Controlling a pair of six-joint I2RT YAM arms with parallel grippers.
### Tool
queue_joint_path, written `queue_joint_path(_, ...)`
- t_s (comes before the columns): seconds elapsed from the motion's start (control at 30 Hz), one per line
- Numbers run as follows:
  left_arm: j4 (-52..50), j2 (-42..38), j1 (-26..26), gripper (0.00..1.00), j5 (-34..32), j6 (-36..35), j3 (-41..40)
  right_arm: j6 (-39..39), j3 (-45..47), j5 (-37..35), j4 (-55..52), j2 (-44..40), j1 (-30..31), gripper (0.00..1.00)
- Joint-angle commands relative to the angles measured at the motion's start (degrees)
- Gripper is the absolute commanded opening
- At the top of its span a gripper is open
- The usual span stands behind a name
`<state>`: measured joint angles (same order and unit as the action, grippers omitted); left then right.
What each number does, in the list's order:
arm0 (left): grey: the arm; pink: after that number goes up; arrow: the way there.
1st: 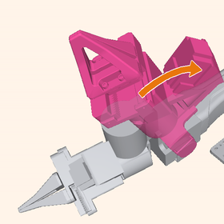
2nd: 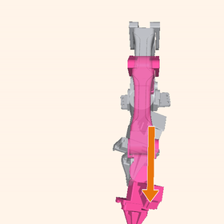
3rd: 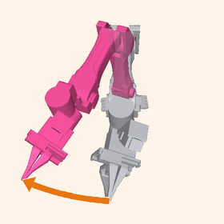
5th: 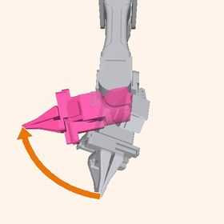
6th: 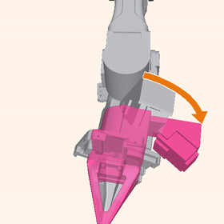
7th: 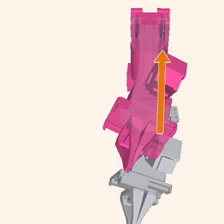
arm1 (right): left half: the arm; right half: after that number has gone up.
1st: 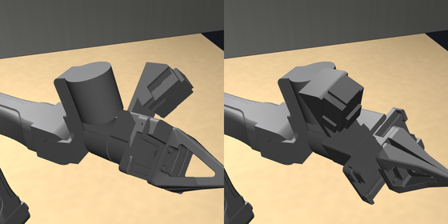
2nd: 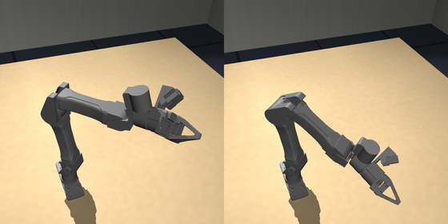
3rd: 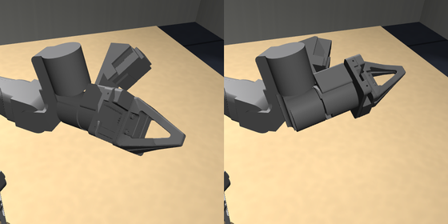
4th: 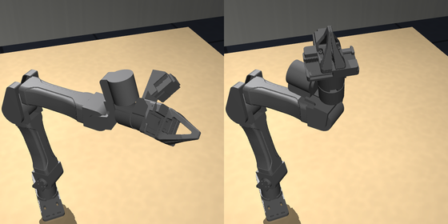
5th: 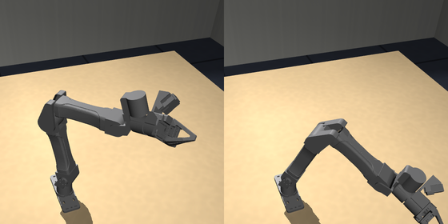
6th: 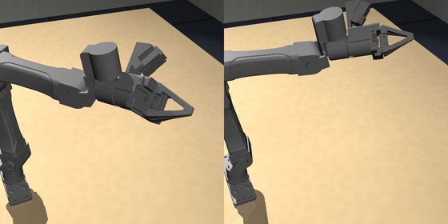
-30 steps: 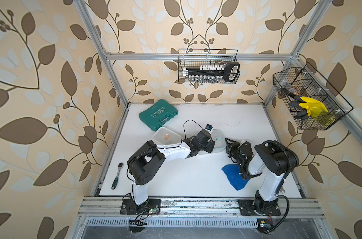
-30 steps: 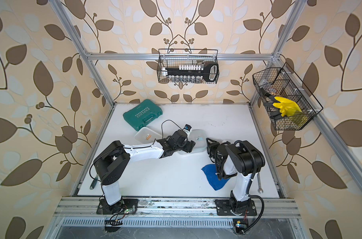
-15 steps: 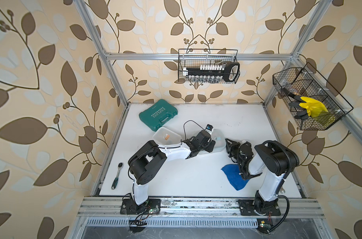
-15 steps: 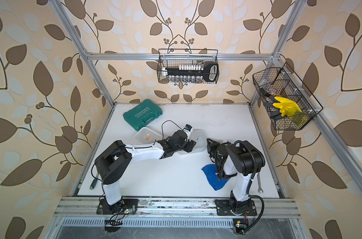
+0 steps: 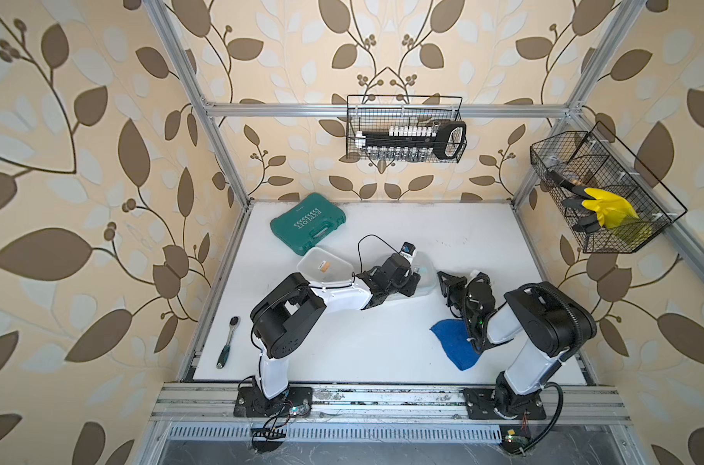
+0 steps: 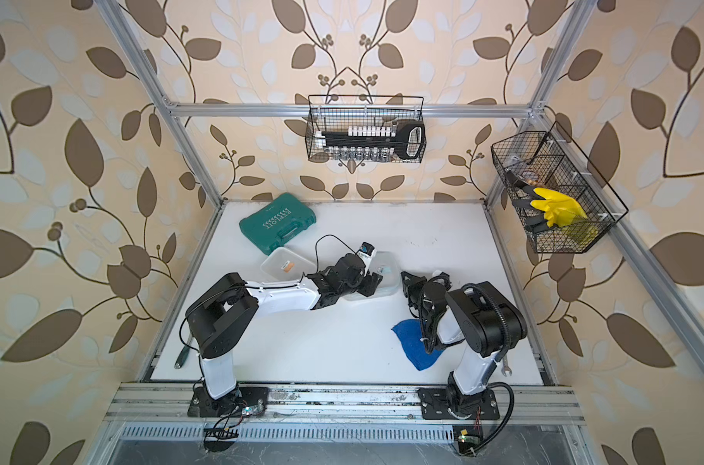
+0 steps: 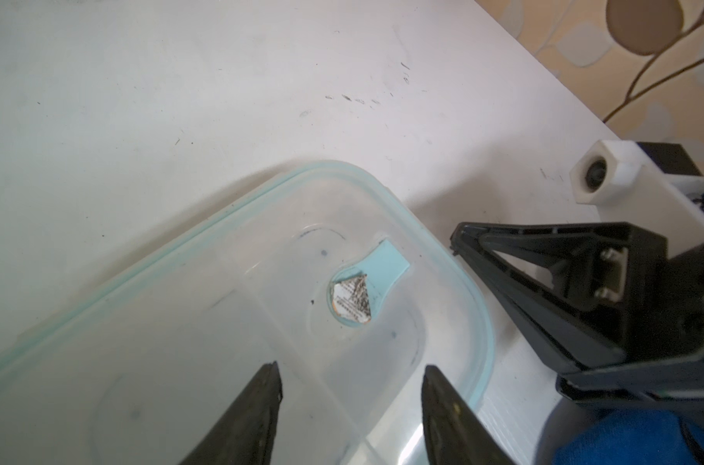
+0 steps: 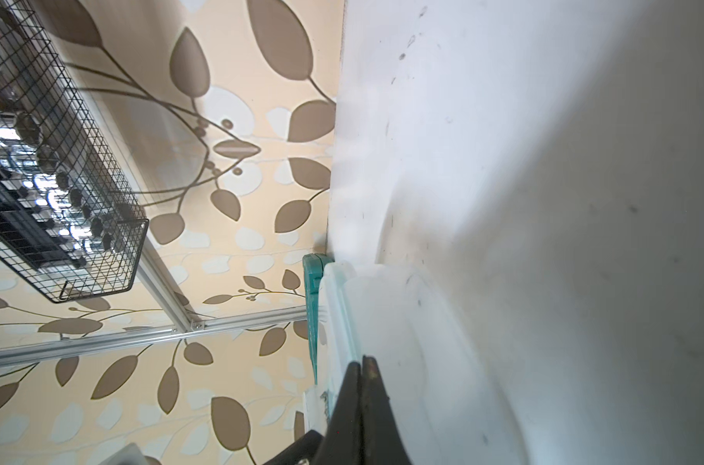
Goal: Wipe the insides of the lunch boxes
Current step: Open the fastener of the lunch box.
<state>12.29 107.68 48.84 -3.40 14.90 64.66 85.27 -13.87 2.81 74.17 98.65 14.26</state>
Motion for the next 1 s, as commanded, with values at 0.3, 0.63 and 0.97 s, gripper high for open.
queue_joint_path(0.3, -21.4, -16.8, 0.9, 0.83, -11.1, 9.0, -3.4, -33.2, -16.7, -6.4, -58.1, -31.9, 6.8, 0.46)
queue_joint_path(0.63, -20.3, -20.4, -8.5, 0.96, -3.5, 18.0, -10.9, -57.4, -35.8, -6.9, -72.0, -16.6, 15.4, 0.53)
queue_joint_path(0.97, -16.4, -10.0, -9.6, 0.93, 3.7, 15.6, -4.1, -63.7, -43.8, -9.3, -75.3, -3.9, 15.5, 0.54)
